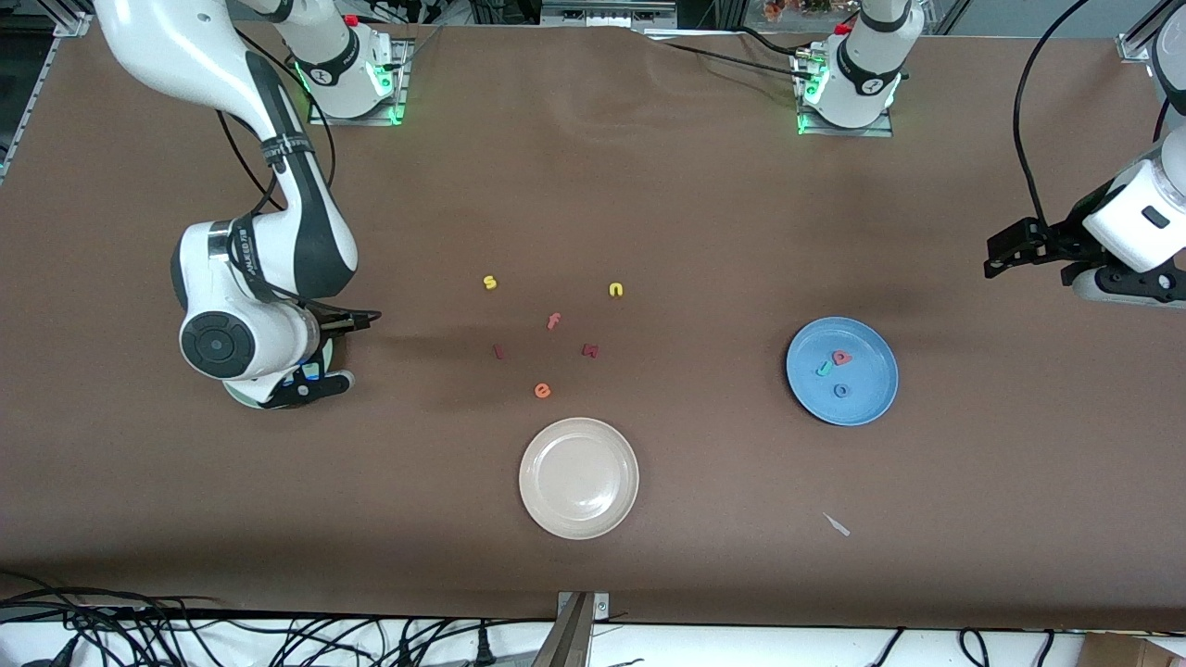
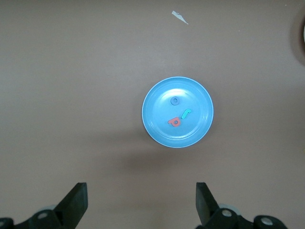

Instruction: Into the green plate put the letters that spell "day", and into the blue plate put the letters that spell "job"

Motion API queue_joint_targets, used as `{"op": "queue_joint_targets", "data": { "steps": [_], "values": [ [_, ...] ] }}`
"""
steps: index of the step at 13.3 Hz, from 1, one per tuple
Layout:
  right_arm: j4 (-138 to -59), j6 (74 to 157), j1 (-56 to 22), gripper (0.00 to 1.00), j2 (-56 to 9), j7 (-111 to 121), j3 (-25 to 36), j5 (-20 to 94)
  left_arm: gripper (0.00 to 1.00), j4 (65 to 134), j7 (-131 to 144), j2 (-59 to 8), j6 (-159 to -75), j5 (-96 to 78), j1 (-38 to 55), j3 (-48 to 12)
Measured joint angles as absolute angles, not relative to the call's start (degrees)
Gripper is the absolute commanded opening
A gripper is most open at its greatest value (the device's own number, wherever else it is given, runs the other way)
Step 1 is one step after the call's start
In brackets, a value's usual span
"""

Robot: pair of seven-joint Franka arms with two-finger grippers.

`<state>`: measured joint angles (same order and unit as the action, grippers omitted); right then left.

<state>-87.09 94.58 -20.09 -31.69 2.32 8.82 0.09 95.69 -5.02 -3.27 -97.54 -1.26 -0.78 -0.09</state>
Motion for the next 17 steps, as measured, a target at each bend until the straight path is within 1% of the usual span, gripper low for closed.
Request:
{"op": "queue_joint_targets", "data": {
  "steps": [2, 4, 6, 8, 10, 13, 15, 17],
  "values": [
    [-83.2, 87.5, -21.5, 1.0, -31.4, 2.3, 8.8, 0.1, 1.0, 95.7, -5.0, -3.3, -97.5, -1.3, -0.8, -0.1],
    [-81.0, 84.7, -23.6, 1.0, -29.8, 2.1, 8.8, 0.1, 1.0, 95.7, -5.0, -3.3, -97.5, -1.3, -0.8, -0.1],
    [-81.2, 84.3, -24.3, 1.0, -26.3, 2.0, 8.6, 0.1, 1.0, 95.7, -5.0, -3.3, -97.5, -1.3, -0.8, -0.1],
    [-83.4, 84.9, -23.4, 1.0, -21.2, 2.0, 7.6, 0.1, 1.0, 95.6, -5.0, -3.3, -97.5, -1.3, -0.8, -0.1],
    [-86.3, 85.5, -21.0, 1.0, -15.3, 2.0, 6.2, 0.1, 1.0, 95.6, -5.0, -3.3, -97.5, -1.3, -0.8, -0.1],
    [-88.1, 85.8, -16.4, 1.0, -7.6, 2.1, 4.6, 0.0, 1.0, 95.6, -5.0, -3.3, -97.5, -1.3, -0.8, -0.1],
    [-88.8, 85.9, -13.5, 1.0, -3.9, 2.4, 4.5, 0.0, 1.0, 95.6, -5.0, -3.4, -97.5, -1.3, -0.8, -0.1],
    [-89.5, 85.9, -11.7, 1.0, -2.0, 2.4, 4.5, 0.0, 1.0, 95.6, -5.0, -3.4, -97.5, -1.3, -0.8, -0.1]
  ]
}}
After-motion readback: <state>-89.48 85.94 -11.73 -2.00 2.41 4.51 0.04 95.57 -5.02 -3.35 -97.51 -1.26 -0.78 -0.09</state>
